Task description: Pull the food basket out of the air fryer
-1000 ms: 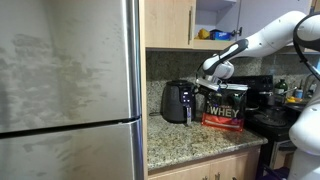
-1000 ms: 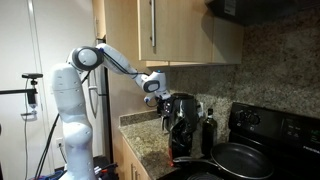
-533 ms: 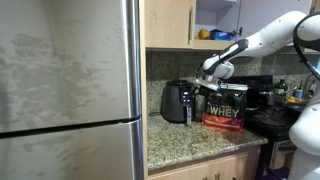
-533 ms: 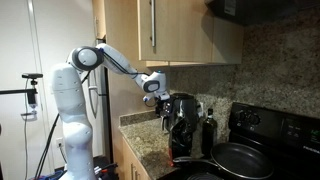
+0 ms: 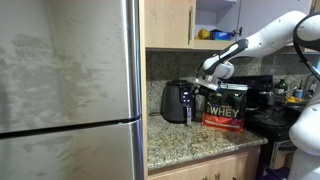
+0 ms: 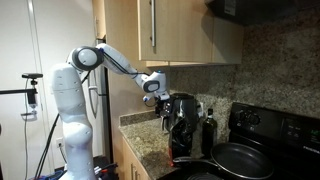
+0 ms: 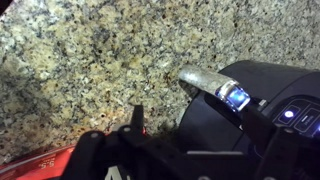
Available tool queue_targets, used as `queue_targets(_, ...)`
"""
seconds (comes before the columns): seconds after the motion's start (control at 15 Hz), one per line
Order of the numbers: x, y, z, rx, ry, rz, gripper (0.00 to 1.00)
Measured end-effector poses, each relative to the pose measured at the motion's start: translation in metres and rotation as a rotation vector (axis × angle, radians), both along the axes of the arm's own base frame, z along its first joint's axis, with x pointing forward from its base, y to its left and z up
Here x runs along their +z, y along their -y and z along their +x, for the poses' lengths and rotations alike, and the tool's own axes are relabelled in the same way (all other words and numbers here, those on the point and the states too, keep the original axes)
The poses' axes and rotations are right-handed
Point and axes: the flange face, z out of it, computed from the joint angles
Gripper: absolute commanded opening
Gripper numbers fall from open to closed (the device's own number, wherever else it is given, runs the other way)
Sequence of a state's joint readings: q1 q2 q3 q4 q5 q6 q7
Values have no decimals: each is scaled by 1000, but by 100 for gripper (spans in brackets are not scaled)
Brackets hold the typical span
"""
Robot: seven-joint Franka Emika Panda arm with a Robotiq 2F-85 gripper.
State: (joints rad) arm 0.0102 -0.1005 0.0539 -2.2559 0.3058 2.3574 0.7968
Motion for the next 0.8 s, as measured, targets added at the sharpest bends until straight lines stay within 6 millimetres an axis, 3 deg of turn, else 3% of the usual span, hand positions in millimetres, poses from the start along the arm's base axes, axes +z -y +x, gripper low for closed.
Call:
queue_targets(0.13,0,-2,-6,-24,-78,-7,100)
queue_targets(0.2,16,-4,-9,-32,-105,-10,100)
queue_targets(0.53,145,-11,-34,-50,-83,-4,100)
queue_targets(0.6,158,-12,-38,-50,-70,-3,100)
queue_targets(0.8,154,-12,-37,-51,-77,-4,100)
